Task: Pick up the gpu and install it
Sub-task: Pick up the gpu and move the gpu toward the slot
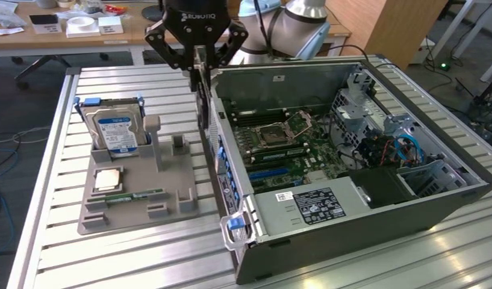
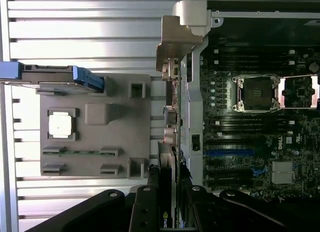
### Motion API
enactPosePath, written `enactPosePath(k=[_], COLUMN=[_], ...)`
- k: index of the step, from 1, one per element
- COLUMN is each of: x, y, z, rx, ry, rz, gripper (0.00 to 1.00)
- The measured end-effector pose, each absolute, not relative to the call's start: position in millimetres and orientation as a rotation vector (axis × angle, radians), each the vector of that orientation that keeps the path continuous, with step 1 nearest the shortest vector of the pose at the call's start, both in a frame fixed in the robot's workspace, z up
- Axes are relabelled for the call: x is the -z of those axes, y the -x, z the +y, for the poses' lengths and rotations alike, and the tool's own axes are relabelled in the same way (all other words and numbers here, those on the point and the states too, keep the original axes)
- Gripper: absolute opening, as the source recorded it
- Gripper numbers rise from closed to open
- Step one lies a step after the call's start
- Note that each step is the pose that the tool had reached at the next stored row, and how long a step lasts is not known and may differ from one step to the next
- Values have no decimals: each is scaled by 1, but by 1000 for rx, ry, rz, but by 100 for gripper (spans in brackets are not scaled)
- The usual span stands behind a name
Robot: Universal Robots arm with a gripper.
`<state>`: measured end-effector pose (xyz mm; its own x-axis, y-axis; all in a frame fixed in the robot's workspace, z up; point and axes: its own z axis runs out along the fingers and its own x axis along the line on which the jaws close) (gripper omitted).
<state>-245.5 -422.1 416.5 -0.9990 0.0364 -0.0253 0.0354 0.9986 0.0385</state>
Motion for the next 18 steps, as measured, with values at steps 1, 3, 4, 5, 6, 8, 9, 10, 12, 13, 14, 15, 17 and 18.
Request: enactPosePath(k=[1,3,4,5,6,8,9,10,12,13,14,15,17,18], x=[-416,-416,-416,-416,-416,-416,-416,-416,-416,-416,-416,-416,-416,-416], y=[242,235,231,227,223,215,211,206,197,192,188,183,174,170], z=[-422,-421,-421,-421,-421,-421,-421,-421,-420,-420,-420,-420,-420,-419], rx=[-60,-60,-61,-61,-61,-62,-63,-63,-63,-63,-63,-63,-63,-63], ry=[-56,-56,-56,-56,-56,-56,-56,-56,-56,-56,-56,-56,-56,-56], rz=[3114,3114,3114,3114,3114,3114,3114,3114,3114,3114,3114,3114,3114,3114], gripper=[26,26,26,26,26,26,26,26,26,26,26,26,26,26])
